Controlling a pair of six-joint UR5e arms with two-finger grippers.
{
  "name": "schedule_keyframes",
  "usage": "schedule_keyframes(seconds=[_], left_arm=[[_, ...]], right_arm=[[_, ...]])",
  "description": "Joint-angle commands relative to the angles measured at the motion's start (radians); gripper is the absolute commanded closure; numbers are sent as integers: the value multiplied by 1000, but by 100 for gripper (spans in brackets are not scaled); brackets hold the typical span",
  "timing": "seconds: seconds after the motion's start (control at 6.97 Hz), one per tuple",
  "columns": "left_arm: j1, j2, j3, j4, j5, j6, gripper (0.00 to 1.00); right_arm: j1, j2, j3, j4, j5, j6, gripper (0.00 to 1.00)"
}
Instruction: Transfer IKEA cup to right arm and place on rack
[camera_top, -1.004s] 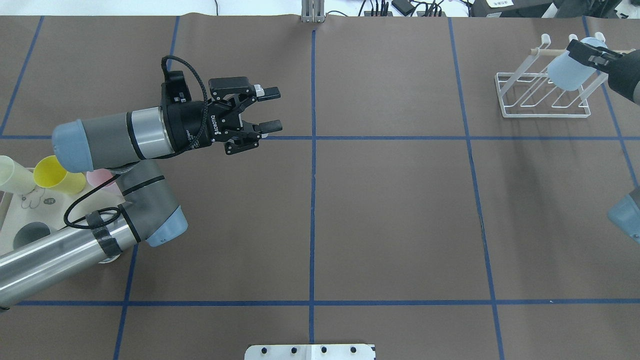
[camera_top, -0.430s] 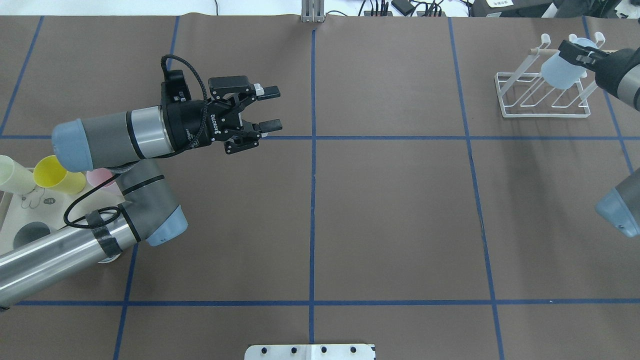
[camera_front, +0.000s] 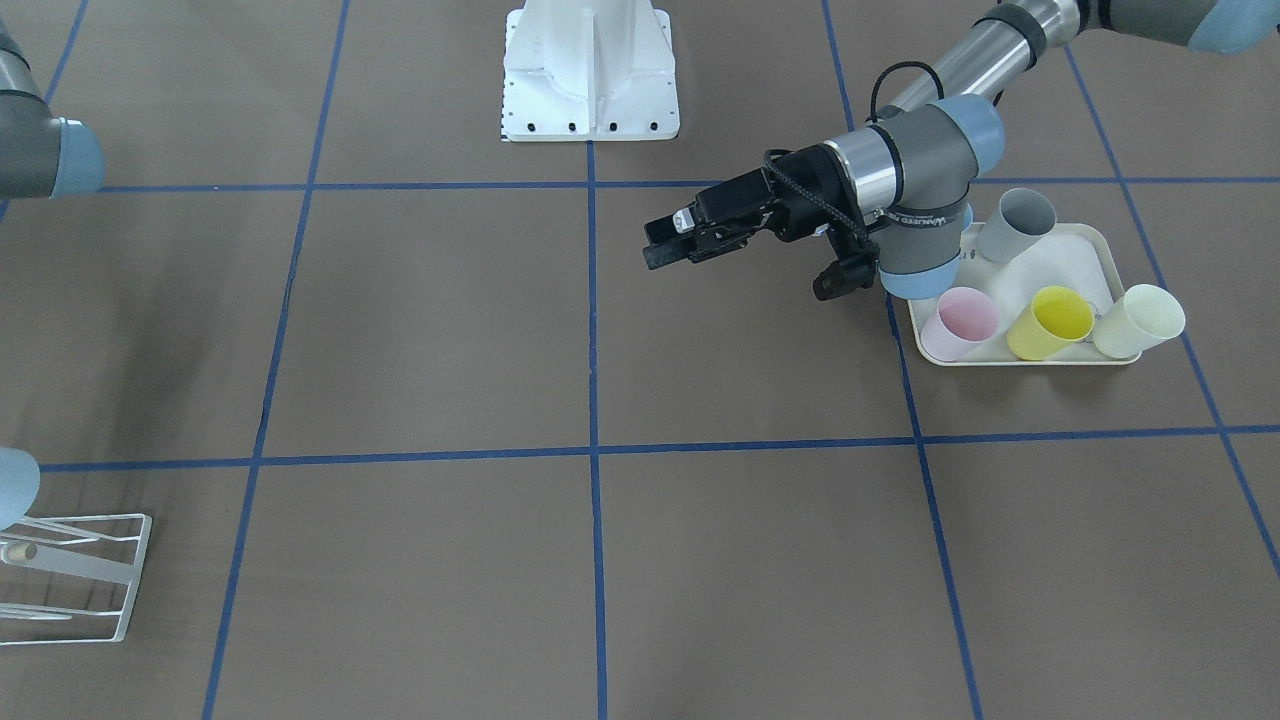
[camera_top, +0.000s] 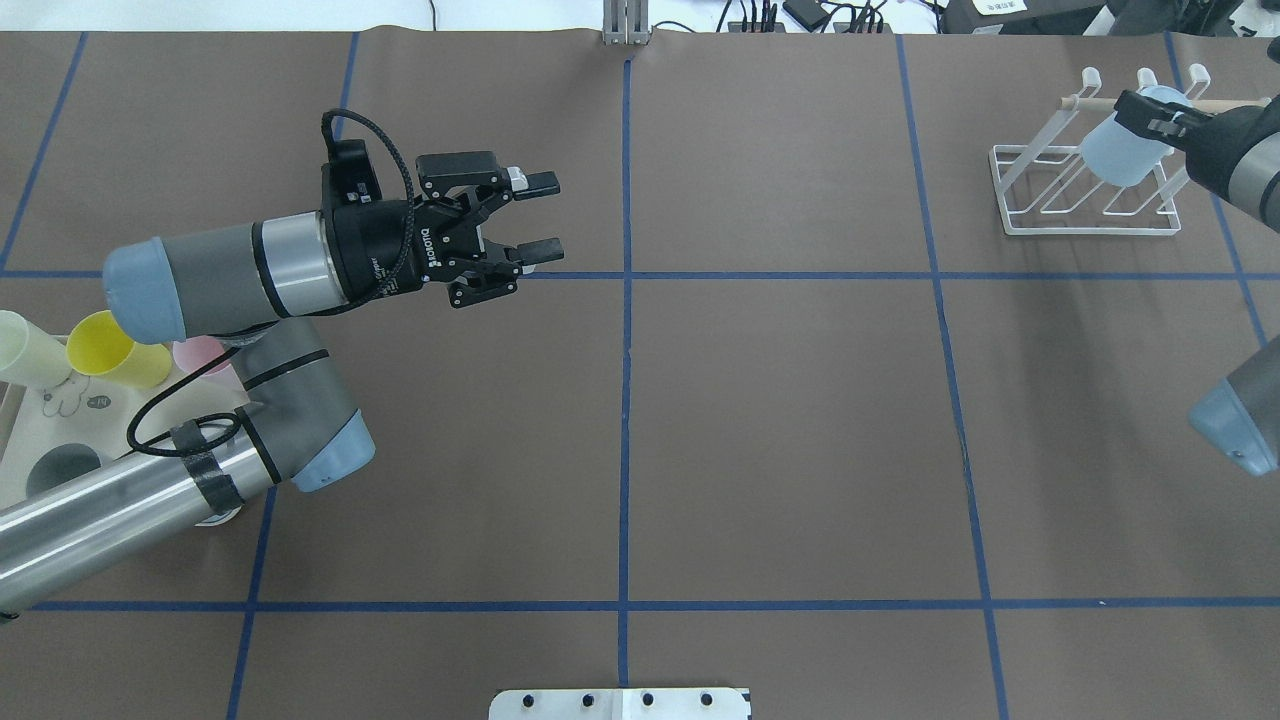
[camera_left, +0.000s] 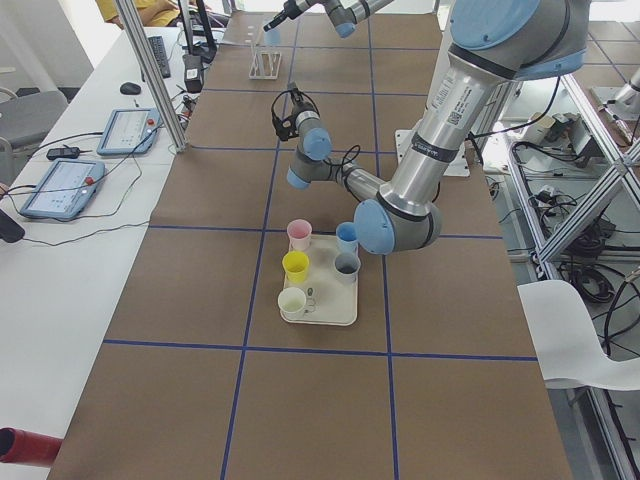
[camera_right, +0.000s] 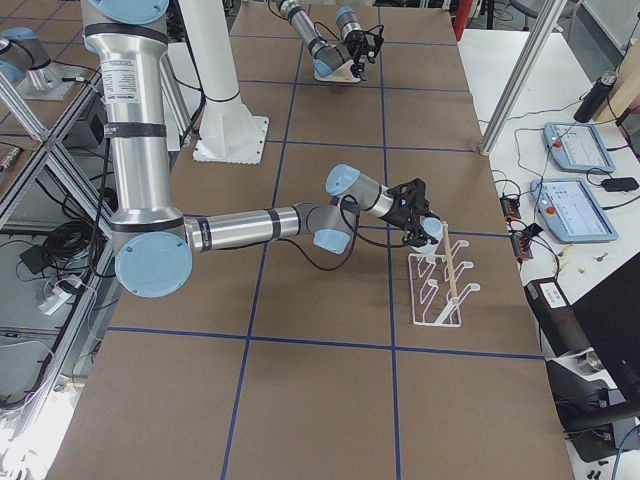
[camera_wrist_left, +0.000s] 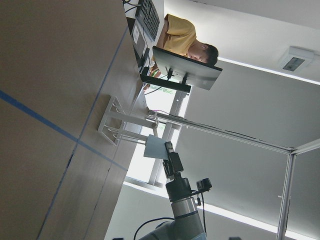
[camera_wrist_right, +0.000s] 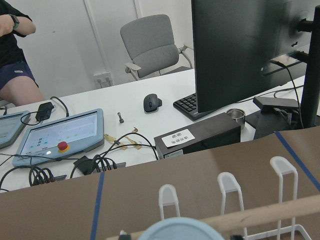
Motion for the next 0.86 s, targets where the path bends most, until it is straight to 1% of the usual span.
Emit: schedule_keyframes(seconds=[0.0, 0.14, 0.29, 0.43, 0.57, 0.72], left_arm=[[0, 1, 0, -1, 0, -1, 25], [0, 1, 0, -1, 0, -1, 25], [0, 0, -1, -1, 0, -1, 24], [0, 0, 0, -1, 0, -1, 24], [-2, 0, 0, -1, 0, 1, 24], [-3, 0, -3, -1, 0, 1, 24]], right_arm=[[-17, 2, -22, 1, 0, 1, 100], [-20, 6, -41, 3, 0, 1, 100], [-23, 20, -54, 3, 0, 2, 73], [-24, 29, -69, 6, 0, 4, 17], [-29, 38, -80, 18, -2, 15, 0], [-32, 40, -77, 21, 0, 15, 0]])
